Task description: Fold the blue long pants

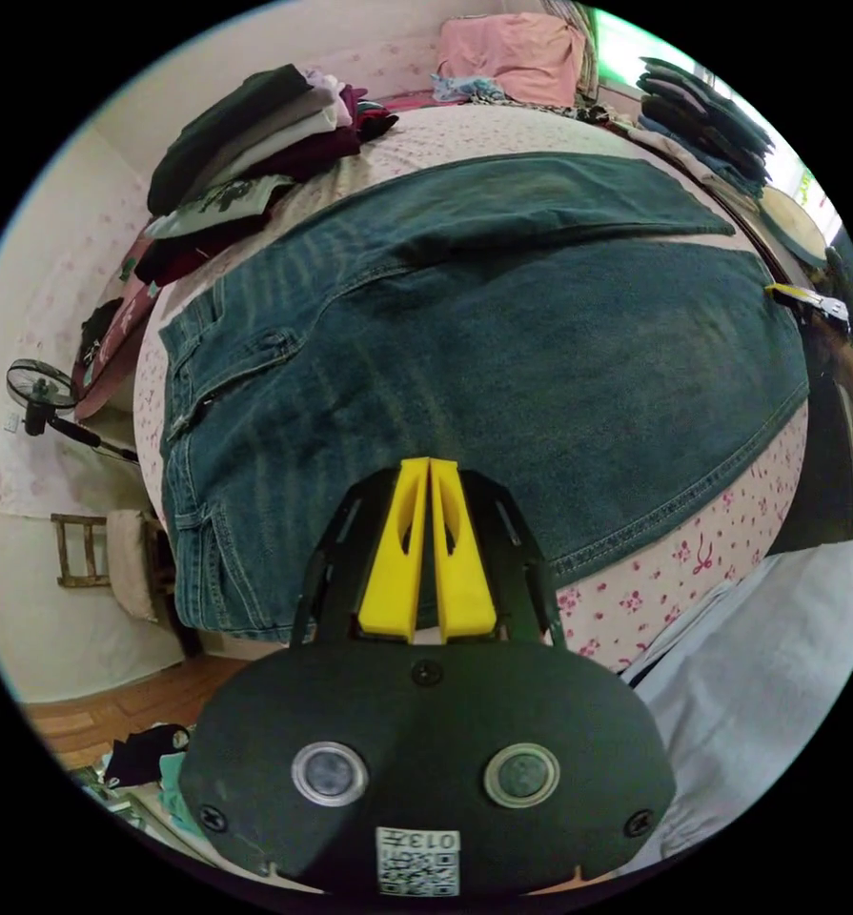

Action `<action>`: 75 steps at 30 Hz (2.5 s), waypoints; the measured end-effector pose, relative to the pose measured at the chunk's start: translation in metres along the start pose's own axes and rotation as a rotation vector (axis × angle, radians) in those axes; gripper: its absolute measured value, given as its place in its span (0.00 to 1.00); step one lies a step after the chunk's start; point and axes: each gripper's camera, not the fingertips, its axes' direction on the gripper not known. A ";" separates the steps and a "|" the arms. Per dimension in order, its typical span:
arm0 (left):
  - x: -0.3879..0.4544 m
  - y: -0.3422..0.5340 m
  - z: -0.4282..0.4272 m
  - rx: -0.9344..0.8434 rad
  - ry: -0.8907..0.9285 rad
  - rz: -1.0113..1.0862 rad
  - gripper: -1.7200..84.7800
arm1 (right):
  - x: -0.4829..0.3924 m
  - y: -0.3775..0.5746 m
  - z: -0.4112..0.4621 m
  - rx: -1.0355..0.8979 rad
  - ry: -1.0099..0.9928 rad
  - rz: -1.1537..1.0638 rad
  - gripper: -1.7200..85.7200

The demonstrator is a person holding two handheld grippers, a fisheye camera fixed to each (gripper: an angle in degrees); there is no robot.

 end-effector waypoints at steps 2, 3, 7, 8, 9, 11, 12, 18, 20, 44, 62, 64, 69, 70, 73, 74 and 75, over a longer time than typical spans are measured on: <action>-0.003 -0.002 0.003 -0.002 0.018 -0.024 0.02 | 0.020 0.001 0.006 0.018 -0.085 0.016 0.02; -0.006 -0.003 0.005 -0.006 0.035 -0.056 0.02 | 0.025 0.000 0.007 0.015 -0.105 0.026 0.02; 0.003 -0.003 -0.004 0.077 0.062 -0.018 0.02 | 0.043 0.010 -0.007 0.056 -0.108 0.102 0.02; 0.006 -0.004 -0.005 0.081 0.072 -0.004 0.02 | 0.038 0.016 -0.014 0.078 -0.166 0.092 0.02; 0.014 -0.005 -0.004 0.086 0.102 0.028 0.02 | 0.032 0.019 -0.015 0.081 -0.195 0.071 0.02; 0.025 -0.007 -0.002 0.076 0.096 0.068 0.02 | -0.001 0.032 -0.019 0.091 -0.234 -0.026 0.02; 0.031 -0.008 0.002 0.067 0.082 0.089 0.02 | -0.009 0.036 -0.018 0.087 -0.239 -0.044 0.02; 0.029 -0.015 0.016 0.026 0.080 0.093 0.02 | -0.019 0.056 0.012 0.032 -0.193 -0.062 0.02; 0.030 -0.018 0.010 0.052 0.101 0.124 0.02 | -0.015 0.048 0.015 -0.007 -0.196 -0.047 0.02; -0.045 -0.085 -0.001 0.037 0.028 0.080 0.02 | -0.159 -0.058 0.069 0.048 -0.420 -0.407 0.02; -0.223 -0.236 -0.027 0.164 0.122 -0.092 0.03 | -0.088 -0.235 0.136 0.235 -0.215 -0.291 0.03; -0.231 -0.287 -0.020 0.077 -0.042 0.029 0.04 | -0.094 -0.278 0.146 0.264 -0.234 -0.341 0.05; -0.237 -0.372 -0.009 -0.008 -0.240 0.265 0.10 | -0.120 -0.387 0.178 0.236 -0.245 -0.478 0.09; -0.243 -0.390 -0.005 -0.036 -0.219 0.279 0.11 | -0.129 -0.412 0.186 0.208 -0.245 -0.524 0.10; -0.254 -0.428 0.005 -0.098 -0.100 0.298 0.12 | -0.148 -0.464 0.199 0.180 -0.243 -0.626 0.10; -0.255 -0.434 0.008 -0.120 -0.084 0.315 0.12 | -0.155 -0.482 0.204 0.162 -0.245 -0.671 0.10; -0.255 -0.443 0.017 -0.177 -0.065 0.356 0.12 | -0.159 -0.489 0.207 0.149 -0.240 -0.693 0.11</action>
